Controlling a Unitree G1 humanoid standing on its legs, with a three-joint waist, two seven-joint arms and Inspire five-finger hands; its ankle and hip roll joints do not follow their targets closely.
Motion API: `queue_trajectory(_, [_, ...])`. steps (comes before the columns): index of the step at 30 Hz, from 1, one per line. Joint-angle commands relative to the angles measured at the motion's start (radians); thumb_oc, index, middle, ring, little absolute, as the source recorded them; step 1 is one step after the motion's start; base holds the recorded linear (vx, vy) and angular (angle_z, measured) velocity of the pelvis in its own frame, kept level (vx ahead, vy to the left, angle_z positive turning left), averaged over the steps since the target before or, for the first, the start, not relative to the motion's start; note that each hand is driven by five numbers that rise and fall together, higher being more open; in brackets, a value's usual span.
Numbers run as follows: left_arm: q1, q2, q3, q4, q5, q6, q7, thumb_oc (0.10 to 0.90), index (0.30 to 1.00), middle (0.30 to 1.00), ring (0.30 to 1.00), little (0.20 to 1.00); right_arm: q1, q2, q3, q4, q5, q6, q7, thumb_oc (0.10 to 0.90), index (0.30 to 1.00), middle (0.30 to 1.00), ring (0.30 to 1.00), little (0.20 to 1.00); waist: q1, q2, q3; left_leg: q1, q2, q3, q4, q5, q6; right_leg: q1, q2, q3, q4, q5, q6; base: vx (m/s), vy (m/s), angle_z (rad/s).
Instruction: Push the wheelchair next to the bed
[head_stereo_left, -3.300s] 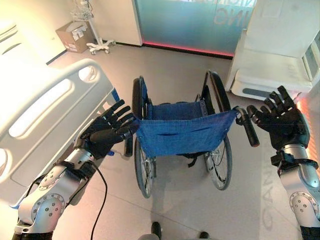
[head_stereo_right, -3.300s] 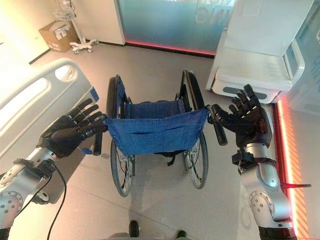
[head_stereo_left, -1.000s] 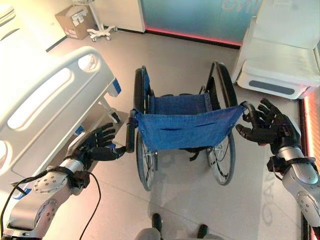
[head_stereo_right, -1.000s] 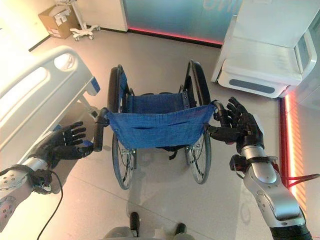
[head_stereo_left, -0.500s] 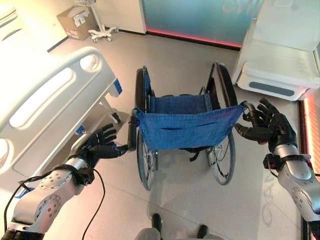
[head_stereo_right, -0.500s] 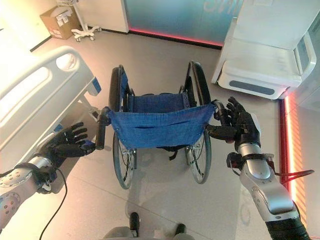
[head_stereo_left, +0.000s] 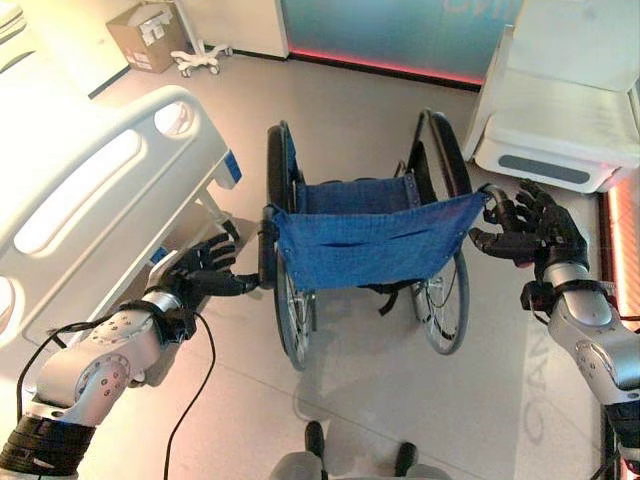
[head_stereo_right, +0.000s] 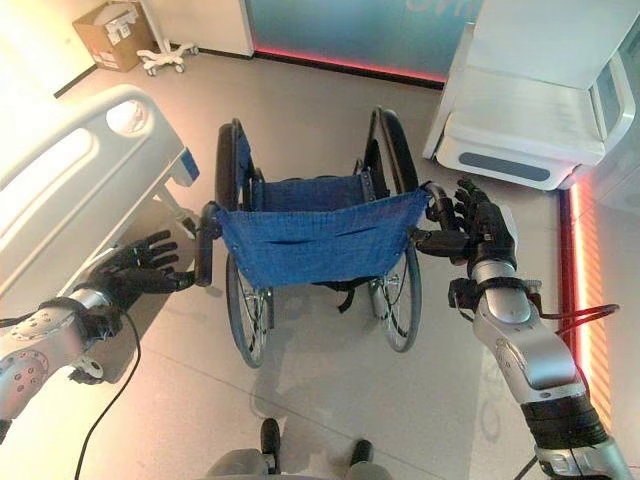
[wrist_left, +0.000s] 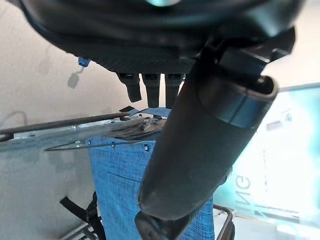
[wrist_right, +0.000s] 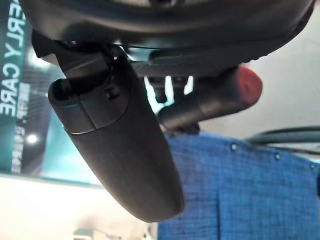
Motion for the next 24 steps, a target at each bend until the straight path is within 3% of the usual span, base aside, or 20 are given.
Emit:
queue_trajectory(1, [-0.269,0.022,0.04,-0.03,-0.042,-0.155,0.009,0.8,0.9,0.9,0.9,0.9,-0.122,-0.072,0.067,-0.072,0.012,-0.035,-0.022,0.8,0.9,0.9,0.9,0.9,-0.05,0.0,-0.055,0.06,0.012,0.025,0.003,-0.098,-0.047,-0.022,0.016,0.045,0.001,-0.001,-0.005,0.02,-0.011,-0.06])
queue_trajectory(8, [-0.28,0.036,0.091,-0.048,-0.06,-0.181,0.033,0.8,0.9,0.9,0.9,0.9,-0.12,-0.063,0.051,-0.063,0.005,-0.02,-0.014,0.8,0.9,0.9,0.9,0.9,-0.046,0.001,-0.055,0.057,0.012,0.023,0.005,-0.096,-0.048,-0.022,0.015,0.044,0.001,-0.004,-0.008,0.0,-0.003,-0.01])
queue_trajectory(9, [-0.273,0.035,0.101,-0.055,-0.07,-0.187,0.035,0.8,0.9,0.9,0.9,0.9,-0.114,-0.063,0.045,-0.064,0.002,-0.017,-0.006,0.704,0.756,0.756,0.756,0.756,-0.045,0.001,-0.057,0.058,0.012,0.023,0.004,-0.097,-0.049,-0.021,0.014,0.043,0.001,-0.005,-0.009,0.0,0.0,0.0])
queue_trajectory(10, [-0.267,0.031,0.109,-0.061,-0.073,-0.192,0.036,0.8,0.9,0.9,0.9,0.9,-0.111,-0.062,0.041,-0.066,-0.001,-0.013,-0.001,0.58,0.571,0.571,0.571,0.571,-0.044,0.0,-0.058,0.059,0.012,0.022,0.004,-0.098,-0.049,-0.02,0.014,0.043,0.001,-0.005,-0.009,0.0,0.0,0.0])
queue_trajectory(11, [-0.265,0.03,0.111,-0.063,-0.074,-0.194,0.037,0.8,0.9,0.9,0.9,0.9,-0.11,-0.061,0.04,-0.068,-0.002,-0.011,0.0,0.547,0.521,0.521,0.521,0.521,-0.044,0.0,-0.058,0.06,0.011,0.022,0.004,-0.098,-0.049,-0.02,0.014,0.042,0.001,-0.005,-0.009,0.0,0.0,0.0])
queue_trajectory(12, [-0.259,0.024,0.116,-0.071,-0.079,-0.206,0.042,0.8,0.9,0.9,0.9,0.9,-0.107,-0.059,0.038,-0.073,-0.008,-0.004,0.004,0.4,0.3,0.3,0.3,0.3,-0.043,-0.002,-0.059,0.061,0.011,0.021,0.004,-0.098,-0.049,-0.018,0.014,0.042,0.001,-0.005,-0.009,0.0,0.0,0.0])
queue_trajectory(24, [-0.215,-0.007,0.122,-0.124,-0.108,-0.182,0.034,0.8,0.9,0.9,0.9,0.9,-0.113,-0.057,0.048,-0.099,-0.02,0.033,-0.006,0.4,0.3,0.3,0.3,0.3,-0.032,-0.009,-0.064,0.07,0.01,0.016,0.003,-0.1,-0.049,-0.005,0.017,0.029,0.001,-0.008,-0.012,0.0,0.0,0.0])
